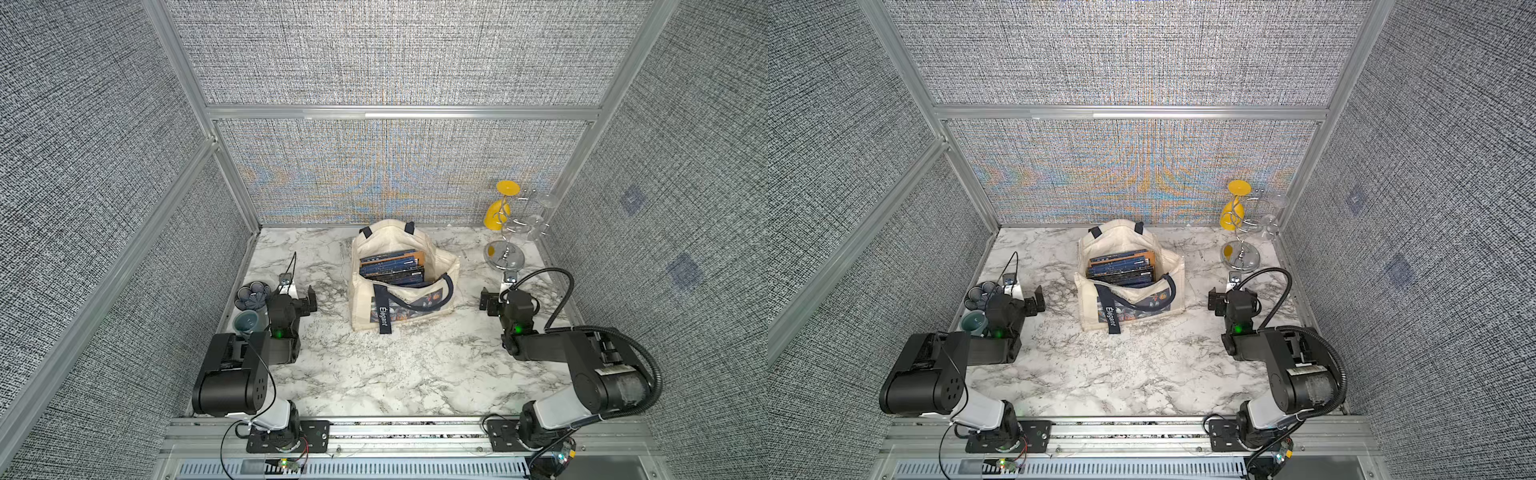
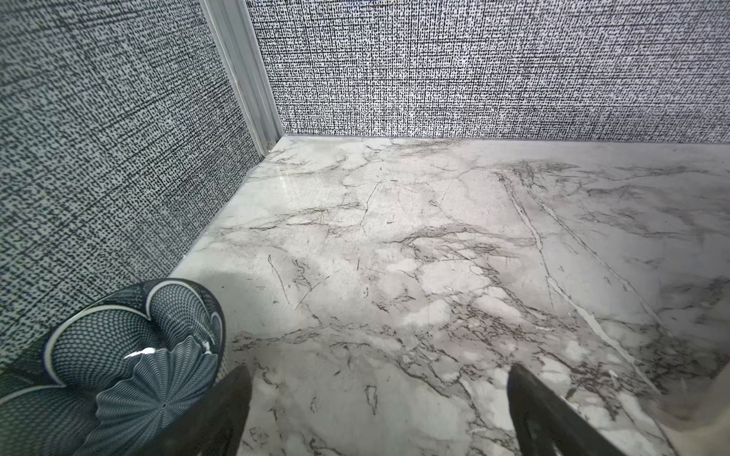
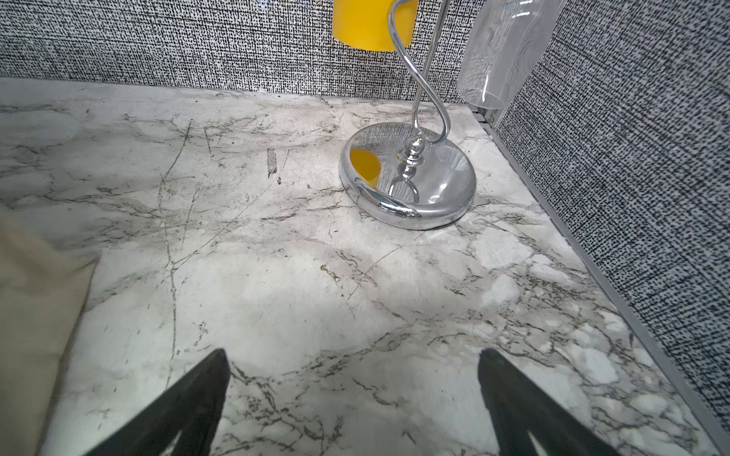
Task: Take out the books from the canvas bag
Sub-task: Adjust the canvas bag at the center of the board.
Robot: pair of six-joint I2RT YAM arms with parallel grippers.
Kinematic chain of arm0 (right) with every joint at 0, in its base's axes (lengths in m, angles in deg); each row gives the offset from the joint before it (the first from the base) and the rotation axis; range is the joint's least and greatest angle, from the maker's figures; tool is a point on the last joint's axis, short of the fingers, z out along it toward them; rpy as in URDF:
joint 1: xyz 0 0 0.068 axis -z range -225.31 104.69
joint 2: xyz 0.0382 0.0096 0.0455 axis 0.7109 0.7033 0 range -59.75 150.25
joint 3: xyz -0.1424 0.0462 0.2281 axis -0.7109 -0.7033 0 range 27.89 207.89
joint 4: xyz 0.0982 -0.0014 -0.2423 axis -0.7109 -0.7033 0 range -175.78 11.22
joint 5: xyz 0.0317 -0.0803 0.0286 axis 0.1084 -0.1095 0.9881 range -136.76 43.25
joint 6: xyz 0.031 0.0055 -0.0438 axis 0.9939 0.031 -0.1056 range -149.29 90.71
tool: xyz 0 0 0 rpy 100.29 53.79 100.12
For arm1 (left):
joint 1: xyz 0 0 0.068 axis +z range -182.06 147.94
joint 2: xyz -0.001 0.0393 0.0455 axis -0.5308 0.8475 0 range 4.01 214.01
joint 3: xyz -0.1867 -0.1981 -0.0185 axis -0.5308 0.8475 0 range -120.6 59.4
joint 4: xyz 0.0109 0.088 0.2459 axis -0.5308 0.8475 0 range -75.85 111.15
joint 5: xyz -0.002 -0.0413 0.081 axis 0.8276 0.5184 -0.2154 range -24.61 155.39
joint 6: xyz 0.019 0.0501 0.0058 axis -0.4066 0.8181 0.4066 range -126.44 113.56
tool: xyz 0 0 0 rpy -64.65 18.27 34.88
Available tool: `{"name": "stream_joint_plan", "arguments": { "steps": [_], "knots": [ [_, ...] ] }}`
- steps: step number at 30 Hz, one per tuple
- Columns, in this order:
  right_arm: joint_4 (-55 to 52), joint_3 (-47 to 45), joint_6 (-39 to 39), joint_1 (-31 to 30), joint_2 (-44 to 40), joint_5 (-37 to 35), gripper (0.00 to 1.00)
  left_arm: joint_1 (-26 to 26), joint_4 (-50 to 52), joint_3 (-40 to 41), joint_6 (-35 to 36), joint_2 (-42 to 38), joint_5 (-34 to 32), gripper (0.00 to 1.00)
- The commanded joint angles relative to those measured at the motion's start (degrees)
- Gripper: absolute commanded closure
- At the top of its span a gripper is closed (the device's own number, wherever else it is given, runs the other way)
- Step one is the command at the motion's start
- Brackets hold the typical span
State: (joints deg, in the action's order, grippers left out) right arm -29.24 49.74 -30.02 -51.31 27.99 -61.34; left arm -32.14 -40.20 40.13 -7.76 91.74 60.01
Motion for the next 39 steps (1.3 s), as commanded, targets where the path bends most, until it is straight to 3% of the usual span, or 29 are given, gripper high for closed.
{"name": "stream_joint_plan", "arguments": {
  "steps": [1,27,32,37,39],
  "knots": [
    [0.3,0.1,0.0,0.1,0.1,0.0,0.01,0.1,-1.7,0.0,0.1,-0.1,0.8,0.0],
    [3.8,-1.4,-1.5,-0.6,-0.7,0.0,0.01,0.1,-1.0,-0.3,0.0,-0.2,1.0,0.0],
    [-4.5,-1.7,-4.6,-3.9,-11.6,-3.6,0.01,0.0,2.9,-0.8,0.1,-3.9,-0.4,0.0],
    [-14.7,0.0,-4.8,-9.4,-24.6,-4.1,0.01,-2.2,20.2,-6.6,2.5,-13.8,-1.6,0.0],
    [-16.0,1.0,-2.3,-10.4,-27.8,-2.9,0.01,-3.7,22.4,-7.6,-1.6,-17.3,-3.2,0.0]
  ]
}}
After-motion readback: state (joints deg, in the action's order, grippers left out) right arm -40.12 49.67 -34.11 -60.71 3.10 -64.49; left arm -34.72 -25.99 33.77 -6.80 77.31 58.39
